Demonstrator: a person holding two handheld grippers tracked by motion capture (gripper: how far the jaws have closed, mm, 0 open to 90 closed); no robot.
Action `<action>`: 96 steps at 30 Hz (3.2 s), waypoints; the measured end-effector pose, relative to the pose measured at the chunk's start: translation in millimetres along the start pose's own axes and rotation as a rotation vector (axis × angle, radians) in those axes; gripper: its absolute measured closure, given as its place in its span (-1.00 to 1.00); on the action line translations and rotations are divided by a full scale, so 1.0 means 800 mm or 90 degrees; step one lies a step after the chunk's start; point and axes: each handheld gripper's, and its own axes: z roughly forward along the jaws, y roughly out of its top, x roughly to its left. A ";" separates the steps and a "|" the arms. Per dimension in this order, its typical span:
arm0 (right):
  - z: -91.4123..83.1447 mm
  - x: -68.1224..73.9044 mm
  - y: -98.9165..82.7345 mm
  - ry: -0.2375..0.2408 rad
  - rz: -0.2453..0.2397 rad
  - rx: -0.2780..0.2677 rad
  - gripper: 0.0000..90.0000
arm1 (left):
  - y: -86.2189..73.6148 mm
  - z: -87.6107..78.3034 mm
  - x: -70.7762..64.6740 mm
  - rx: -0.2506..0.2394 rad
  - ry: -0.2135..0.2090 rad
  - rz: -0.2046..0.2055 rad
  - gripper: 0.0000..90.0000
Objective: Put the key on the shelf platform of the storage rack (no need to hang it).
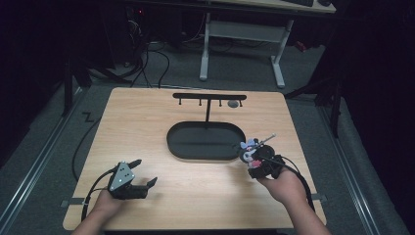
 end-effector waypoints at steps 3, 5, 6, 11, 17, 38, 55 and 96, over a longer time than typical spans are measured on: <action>0.001 0.004 0.007 0.001 -0.008 0.000 0.09 | 0.000 0.000 0.000 0.000 0.000 0.000 -0.66; 0.001 0.006 0.015 0.005 -0.014 0.000 0.09 | 0.000 0.000 0.000 0.000 0.000 0.000 -0.66; 0.001 0.006 0.015 0.005 -0.014 0.000 0.09 | 0.000 0.000 0.000 0.000 0.000 -0.001 -0.66; 0.003 0.012 0.028 0.007 -0.015 -0.002 0.09 | 0.000 0.000 0.000 -0.001 -0.001 0.000 -0.66; 0.006 0.018 0.045 0.011 -0.025 -0.007 0.09 | 0.000 -0.001 0.000 -0.002 -0.001 -0.002 -0.66; 0.039 0.034 0.115 0.029 -0.034 -0.021 0.09 | 0.000 -0.001 0.000 -0.002 -0.002 -0.001 -0.66; 0.072 0.042 0.158 0.036 -0.037 -0.008 0.09 | -0.001 -0.002 0.001 -0.005 -0.003 -0.002 -0.66; 0.112 0.026 0.151 0.055 0.008 0.043 0.07 | -0.001 -0.002 0.001 -0.006 -0.005 -0.004 -0.66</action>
